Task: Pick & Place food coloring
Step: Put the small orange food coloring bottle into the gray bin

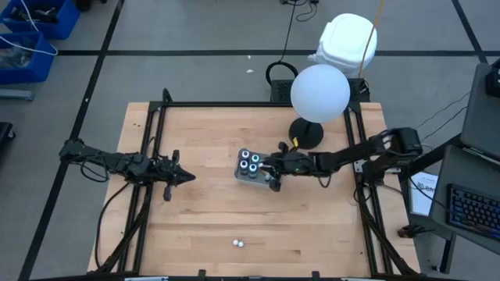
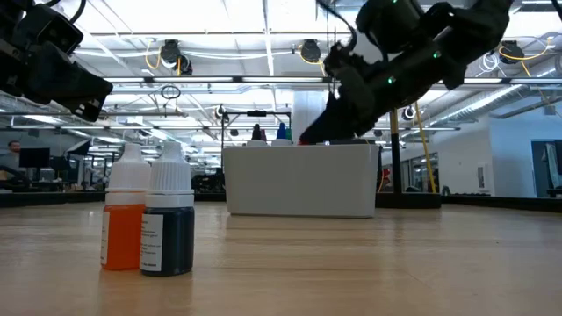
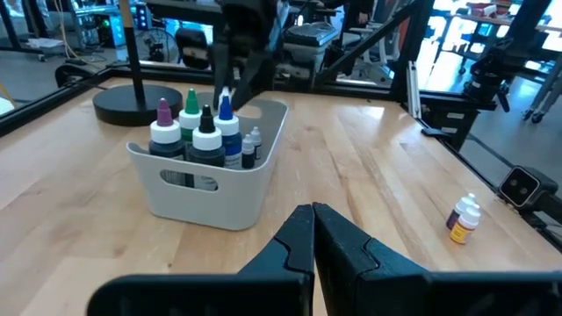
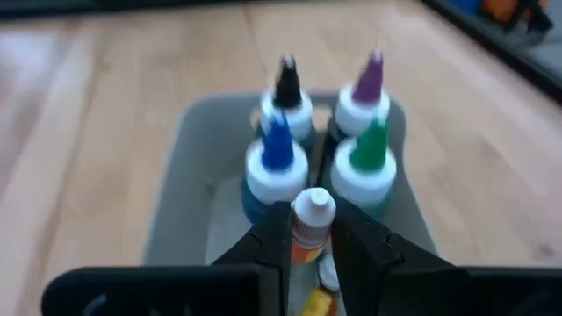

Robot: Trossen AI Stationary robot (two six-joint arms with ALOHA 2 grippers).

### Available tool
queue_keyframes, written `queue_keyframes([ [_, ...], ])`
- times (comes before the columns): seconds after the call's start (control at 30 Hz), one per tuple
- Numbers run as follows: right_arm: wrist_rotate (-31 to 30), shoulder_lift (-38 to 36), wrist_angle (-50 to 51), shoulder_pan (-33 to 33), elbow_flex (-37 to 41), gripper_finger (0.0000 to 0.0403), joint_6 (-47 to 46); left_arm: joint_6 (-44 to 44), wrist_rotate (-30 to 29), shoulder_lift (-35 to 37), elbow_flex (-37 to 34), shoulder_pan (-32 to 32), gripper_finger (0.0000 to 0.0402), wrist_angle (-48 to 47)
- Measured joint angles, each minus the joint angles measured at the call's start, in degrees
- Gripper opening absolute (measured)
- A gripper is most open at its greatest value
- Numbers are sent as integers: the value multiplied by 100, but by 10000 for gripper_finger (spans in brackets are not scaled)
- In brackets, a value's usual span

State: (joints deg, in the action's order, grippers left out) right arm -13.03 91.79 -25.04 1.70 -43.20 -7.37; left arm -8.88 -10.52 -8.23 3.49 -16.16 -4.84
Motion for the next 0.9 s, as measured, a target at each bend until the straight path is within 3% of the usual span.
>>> queue_keyframes([
  [0.3, 403, 464, 221, -99, -56, 50, -349, 87, -2, -2, 0, 0, 10, 3],
  [0.63, 404, 623, 123, -99, -72, 51, -275, 128, -2, 0, 0, 0, 10, 37],
  [0.9, 403, 640, -30, -99, -61, 98, -261, 146, -4, -1, 0, -1, 10, 32],
])
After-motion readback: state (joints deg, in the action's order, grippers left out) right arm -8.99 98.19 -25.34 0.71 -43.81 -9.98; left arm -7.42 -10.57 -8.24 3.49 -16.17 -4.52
